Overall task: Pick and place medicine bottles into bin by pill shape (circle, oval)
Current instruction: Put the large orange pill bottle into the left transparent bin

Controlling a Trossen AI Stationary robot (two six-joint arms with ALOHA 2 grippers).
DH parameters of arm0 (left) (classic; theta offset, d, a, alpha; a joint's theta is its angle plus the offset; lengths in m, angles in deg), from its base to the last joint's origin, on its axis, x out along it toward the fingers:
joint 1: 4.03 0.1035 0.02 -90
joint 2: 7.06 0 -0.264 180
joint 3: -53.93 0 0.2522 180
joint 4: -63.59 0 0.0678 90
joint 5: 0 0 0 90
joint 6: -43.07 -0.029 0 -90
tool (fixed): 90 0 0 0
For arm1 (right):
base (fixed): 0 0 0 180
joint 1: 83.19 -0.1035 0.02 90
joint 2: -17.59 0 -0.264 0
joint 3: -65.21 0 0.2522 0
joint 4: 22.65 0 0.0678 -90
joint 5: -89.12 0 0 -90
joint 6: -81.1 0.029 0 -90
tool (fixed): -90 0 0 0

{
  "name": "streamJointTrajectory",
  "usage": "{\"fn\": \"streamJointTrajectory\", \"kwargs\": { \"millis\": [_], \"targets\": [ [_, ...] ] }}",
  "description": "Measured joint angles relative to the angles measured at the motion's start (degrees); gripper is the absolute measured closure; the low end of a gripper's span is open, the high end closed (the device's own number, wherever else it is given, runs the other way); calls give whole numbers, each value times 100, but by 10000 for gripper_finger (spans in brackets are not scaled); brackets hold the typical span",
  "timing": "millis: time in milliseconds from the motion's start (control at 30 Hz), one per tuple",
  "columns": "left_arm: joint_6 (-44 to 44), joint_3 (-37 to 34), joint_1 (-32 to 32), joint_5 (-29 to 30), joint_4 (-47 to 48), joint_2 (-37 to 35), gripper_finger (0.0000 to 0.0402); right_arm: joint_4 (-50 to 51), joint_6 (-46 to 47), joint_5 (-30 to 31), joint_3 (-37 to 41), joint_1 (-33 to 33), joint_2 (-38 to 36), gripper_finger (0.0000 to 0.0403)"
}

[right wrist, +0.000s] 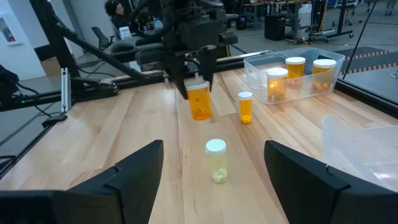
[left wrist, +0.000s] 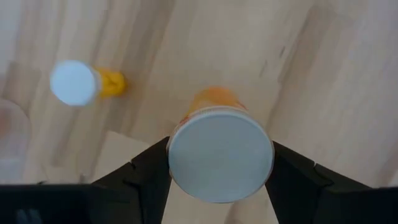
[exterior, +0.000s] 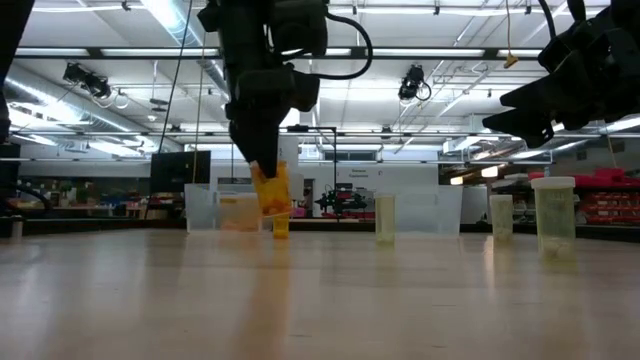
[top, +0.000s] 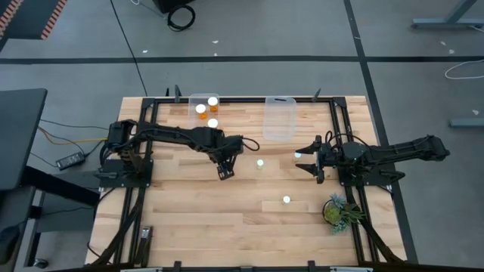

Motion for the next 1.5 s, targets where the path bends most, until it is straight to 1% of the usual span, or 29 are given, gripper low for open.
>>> {"fn": "streamJointTrajectory", "kwargs": {
  "millis": [200,400,700,933,1233,1500],
  "targets": [
    [-363,0,234,-15,-201,0,172,0,0,0,-1,1,0,118],
    [-694,0,414,-317,-651,2,176,0,0,2,1,1,0,118],
    [-1253,0,695,-336,-1116,2,170,0,0,1,-1,0,0,118],
    [-1757,0,1001,-326,-1494,2,177,0,0,1,0,0,0,118],
    [-2160,0,1575,-323,-1531,2,173,0,0,1,1,1,-1,118],
    [-2229,0,2156,-321,-1527,2,174,0,0,1,-1,-2,0,118]
  ]
}}
